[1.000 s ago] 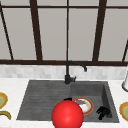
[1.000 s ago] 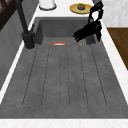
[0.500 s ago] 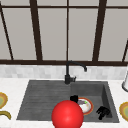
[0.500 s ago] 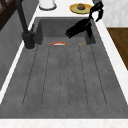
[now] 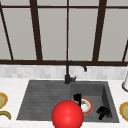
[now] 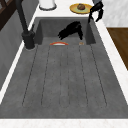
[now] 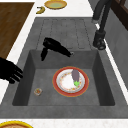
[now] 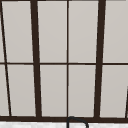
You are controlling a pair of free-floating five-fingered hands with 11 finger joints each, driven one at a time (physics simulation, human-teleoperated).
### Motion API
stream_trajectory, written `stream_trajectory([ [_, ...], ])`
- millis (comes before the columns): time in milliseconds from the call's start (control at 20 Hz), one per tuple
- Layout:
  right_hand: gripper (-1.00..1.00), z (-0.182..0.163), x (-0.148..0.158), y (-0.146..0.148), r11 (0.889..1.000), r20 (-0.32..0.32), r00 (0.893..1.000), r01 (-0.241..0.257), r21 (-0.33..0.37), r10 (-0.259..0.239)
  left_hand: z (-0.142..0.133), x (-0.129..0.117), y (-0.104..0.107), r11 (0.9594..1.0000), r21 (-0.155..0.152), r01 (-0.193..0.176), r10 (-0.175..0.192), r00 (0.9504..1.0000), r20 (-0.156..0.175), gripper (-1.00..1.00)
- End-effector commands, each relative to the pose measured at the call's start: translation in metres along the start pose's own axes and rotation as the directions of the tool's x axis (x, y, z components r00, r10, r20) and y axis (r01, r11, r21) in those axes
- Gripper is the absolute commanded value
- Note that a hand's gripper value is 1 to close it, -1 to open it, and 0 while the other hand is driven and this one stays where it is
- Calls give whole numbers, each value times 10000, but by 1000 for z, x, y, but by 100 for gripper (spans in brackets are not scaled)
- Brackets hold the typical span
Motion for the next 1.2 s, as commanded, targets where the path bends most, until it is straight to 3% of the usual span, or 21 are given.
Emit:
stream_trajectory([
  [0, 0, 0, 0, 0, 10000, 0, 10000, 0, 0, 0, -7, -33, -9, 9980, -613, -142, 126, 9995, -275, -100],
  [250, 0, 0, 0, 0, 10000, 0, 10000, 0, 0, 0, -15, -78, -24, 9975, -702, -112, 88, 9994, -334, -100],
  [550, 0, 0, 0, 0, 10000, 0, 10000, 0, 0, 0, -26, -118, -41, 9951, -903, -397, 349, 9979, -539, -100],
  [750, 0, 0, 0, 0, 10000, 0, 10000, 0, 0, 0, -40, -113, -54, 9910, -1261, -440, 343, 9963, -784, -100],
  [800, 0, 0, 0, 0, 10000, 0, 10000, 0, 0, 0, -40, -112, -60, 9914, -1292, -215, 117, 9971, -756, -100],
  [850, 0, 0, 0, 0, 10000, 0, 10000, 0, 0, 0, -37, -110, -64, 9941, -1088, -14, -54, 9980, -622, -100],
  [950, 0, 0, 0, 0, 10000, 0, 10000, 0, 0, 0, -40, -98, -80, 9929, -1165, 246, -309, 9982, -519, -100],
  [1050, 0, 0, 0, 0, 10000, 0, 10000, 0, 0, 0, -43, -101, -85, 9878, -1547, -203, 134, 9989, -455, -100],
  [1150, 0, 0, 0, 0, 10000, 0, 10000, 0, 0, 0, -45, -108, -89, 9867, -1539, -526, 467, 9980, -417, -100],
])
